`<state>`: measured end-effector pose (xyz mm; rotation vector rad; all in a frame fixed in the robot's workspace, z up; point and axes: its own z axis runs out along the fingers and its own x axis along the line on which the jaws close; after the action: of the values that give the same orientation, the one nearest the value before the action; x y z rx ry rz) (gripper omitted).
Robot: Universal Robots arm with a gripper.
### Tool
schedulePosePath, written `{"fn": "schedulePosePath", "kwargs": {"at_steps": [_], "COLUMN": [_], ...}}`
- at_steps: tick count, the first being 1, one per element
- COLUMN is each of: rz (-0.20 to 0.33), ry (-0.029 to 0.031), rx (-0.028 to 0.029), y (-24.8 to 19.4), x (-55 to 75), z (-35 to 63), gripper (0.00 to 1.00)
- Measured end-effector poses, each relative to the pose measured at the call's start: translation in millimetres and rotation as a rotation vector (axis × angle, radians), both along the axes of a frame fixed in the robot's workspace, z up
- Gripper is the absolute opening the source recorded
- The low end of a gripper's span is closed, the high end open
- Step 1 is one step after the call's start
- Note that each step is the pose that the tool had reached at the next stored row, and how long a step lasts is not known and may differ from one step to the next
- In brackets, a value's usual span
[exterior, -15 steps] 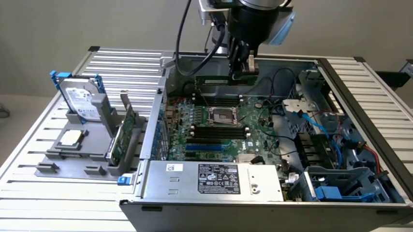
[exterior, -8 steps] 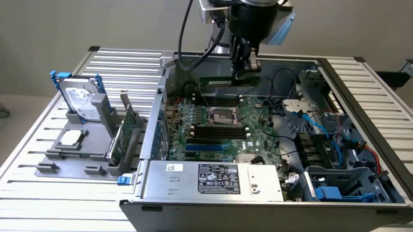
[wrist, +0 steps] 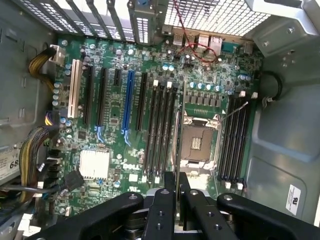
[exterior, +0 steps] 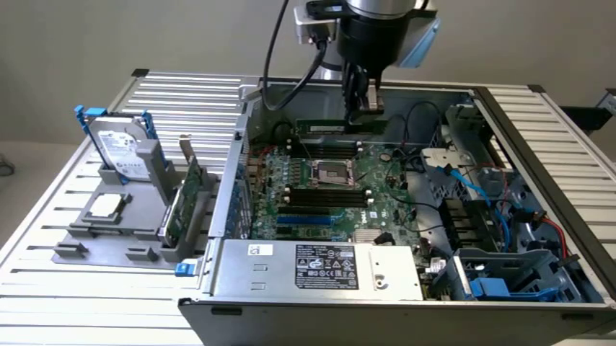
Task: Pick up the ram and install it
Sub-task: 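Pick up the ram and move it above insertion slot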
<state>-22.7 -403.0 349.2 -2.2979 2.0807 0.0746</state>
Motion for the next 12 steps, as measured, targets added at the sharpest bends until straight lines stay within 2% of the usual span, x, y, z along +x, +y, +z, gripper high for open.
{"fn": "schedulePosePath", "kwargs": {"at_steps": [8,12], "rz": [-0.058,-0.058], "ry": [0.0003,0.0007], "rx": [-0.0002,0.0018], "y": [2.0,1.9], "x": [-0.1,-0.1], "z": [-4.6,-4.6], "gripper": [0.14,0.14]}}
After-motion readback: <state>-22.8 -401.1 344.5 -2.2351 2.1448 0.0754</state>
